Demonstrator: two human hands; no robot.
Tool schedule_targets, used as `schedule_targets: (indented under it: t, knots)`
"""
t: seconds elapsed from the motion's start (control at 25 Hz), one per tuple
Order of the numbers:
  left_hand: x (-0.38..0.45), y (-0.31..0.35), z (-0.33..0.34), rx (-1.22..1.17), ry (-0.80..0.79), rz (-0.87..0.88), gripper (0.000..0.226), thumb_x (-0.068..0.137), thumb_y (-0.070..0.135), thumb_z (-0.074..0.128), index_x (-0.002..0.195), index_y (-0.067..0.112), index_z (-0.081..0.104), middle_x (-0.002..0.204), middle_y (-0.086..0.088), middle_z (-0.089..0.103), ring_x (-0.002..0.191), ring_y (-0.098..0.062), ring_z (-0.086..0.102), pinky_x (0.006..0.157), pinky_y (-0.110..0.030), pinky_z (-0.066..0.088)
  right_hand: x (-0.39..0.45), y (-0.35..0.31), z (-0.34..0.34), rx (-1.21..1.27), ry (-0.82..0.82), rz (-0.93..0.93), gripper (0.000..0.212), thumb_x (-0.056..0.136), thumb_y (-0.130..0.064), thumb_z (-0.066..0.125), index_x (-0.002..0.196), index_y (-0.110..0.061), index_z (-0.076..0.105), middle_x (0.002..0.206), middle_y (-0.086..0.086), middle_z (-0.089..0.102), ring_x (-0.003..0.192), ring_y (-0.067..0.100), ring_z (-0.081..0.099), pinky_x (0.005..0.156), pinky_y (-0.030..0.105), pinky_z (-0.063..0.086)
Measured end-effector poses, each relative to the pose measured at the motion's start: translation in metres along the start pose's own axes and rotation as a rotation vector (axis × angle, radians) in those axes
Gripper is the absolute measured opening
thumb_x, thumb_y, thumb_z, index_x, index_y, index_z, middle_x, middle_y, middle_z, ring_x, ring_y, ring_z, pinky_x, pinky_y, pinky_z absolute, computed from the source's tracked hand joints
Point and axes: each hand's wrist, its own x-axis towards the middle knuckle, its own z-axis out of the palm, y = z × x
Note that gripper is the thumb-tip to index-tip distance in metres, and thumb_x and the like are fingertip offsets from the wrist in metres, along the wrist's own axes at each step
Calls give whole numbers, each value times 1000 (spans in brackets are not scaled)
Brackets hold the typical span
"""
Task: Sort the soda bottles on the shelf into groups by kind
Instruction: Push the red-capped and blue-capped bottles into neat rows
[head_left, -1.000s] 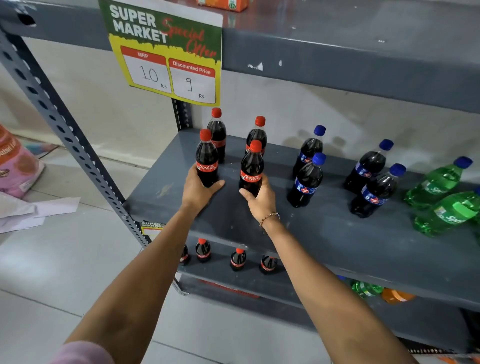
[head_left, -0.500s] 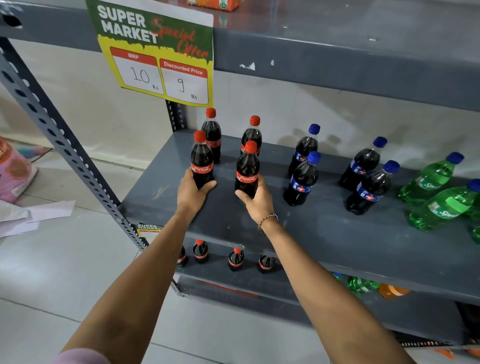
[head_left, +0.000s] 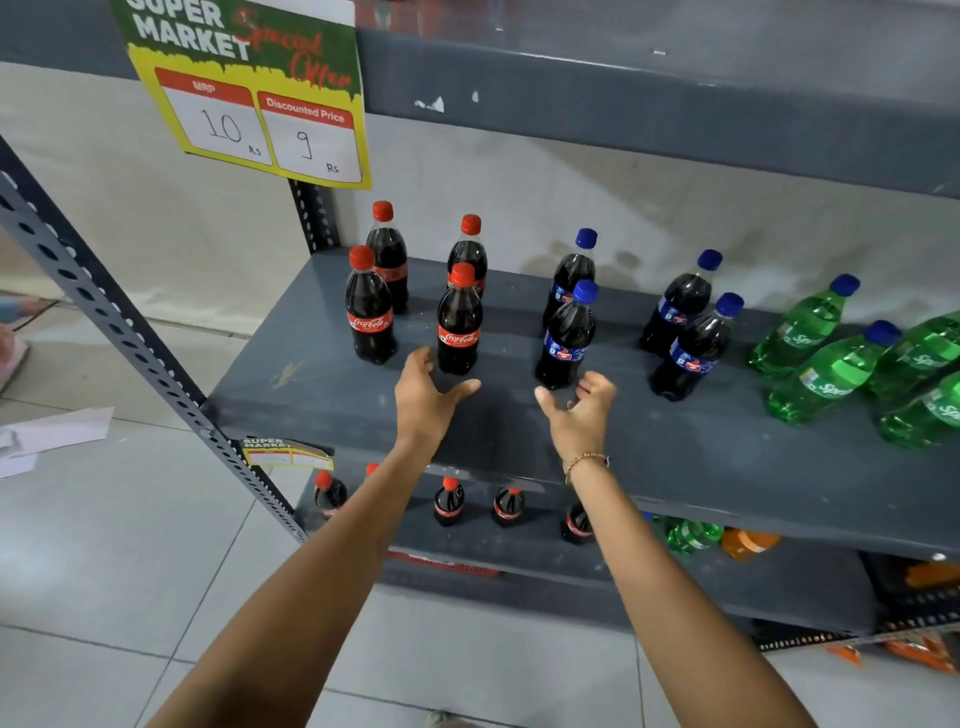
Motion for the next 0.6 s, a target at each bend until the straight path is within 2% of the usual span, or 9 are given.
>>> schedule_targets:
  t: [0.04,0.12,0.2,0.28,0.48,0.56,0.6]
  knots:
    - [2,3,4,17,-31,22,72,68,26,83,128,9,47,120,4,54,111,-10,49,94,-22,38,5,-4,-5,-48,-92,-31,68,73,-13,73,125,-6,31,126,10,43,114,18,45,99,29,38]
    - [7,8,10,58,-24,42,68,71,28,81,127,8,48,122,-3,58,111,-16,53,88,-24,39,13,-10,-11,-139,-205,-84,72,76,-14,71,132,-9,26,132,8,46,119,17,44,101,29,35]
    - [10,11,12,107,-2,53,56,76,27,77,121,6,51,116,-9,61,102,-18,56,81,-24,39,18,-15,-14,-167,-223,-95,64,81,-14,66,132,-9,28,133,10,48,119,20,46,96,27,35]
    - [13,8,14,143,17,65,51,80,27,73,120,4,51,114,-11,61,103,-21,56,79,-25,38,19,-18,-13,-161,-182,-83,58,81,-12,65,130,-9,33,130,13,52,119,25,49,92,26,36]
    - [14,2,17,173,22,71,58,81,28,72,128,4,46,122,-13,58,116,-28,51,88,-30,39,17,-16,-11,-136,-116,-95,58,77,-11,70,125,-6,38,126,15,55,115,28,53,90,26,38]
    - [11,4,17,82,51,28,72,77,23,76,134,2,39,130,-12,52,121,-25,47,96,-29,37,18,-17,-12,-117,-152,-100,63,75,-12,72,126,-6,36,127,13,54,116,25,52,92,26,39]
    - [7,5,17,10,100,-5,72,76,20,77,133,1,38,128,-12,51,116,-23,48,97,-27,38,18,-16,-13,-98,-175,-89,68,73,-13,74,128,-7,34,128,11,52,117,22,51,95,27,39]
